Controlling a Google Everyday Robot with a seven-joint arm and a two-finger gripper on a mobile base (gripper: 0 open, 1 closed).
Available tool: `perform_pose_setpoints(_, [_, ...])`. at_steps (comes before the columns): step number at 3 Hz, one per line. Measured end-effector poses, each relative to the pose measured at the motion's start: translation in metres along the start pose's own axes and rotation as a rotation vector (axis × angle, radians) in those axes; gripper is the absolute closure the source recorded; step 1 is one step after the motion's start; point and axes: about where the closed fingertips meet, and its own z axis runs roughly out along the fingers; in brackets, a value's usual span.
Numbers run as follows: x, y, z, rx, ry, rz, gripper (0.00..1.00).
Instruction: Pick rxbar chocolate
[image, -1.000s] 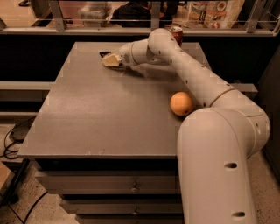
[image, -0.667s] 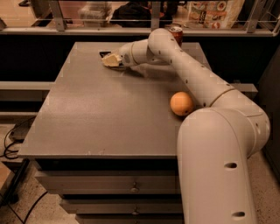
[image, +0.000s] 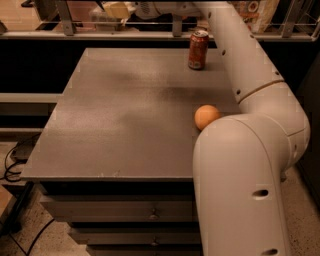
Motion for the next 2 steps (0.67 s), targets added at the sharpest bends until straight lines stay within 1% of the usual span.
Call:
perform_pose_setpoints(1, [-0.0181, -0.0066, -0.0116, 0.015, -0.025, -0.022, 1.00])
perform_pose_setpoints(2, [-0.0176, -0.0064, -0.0110, 0.014, -0.024, -0.022, 1.00])
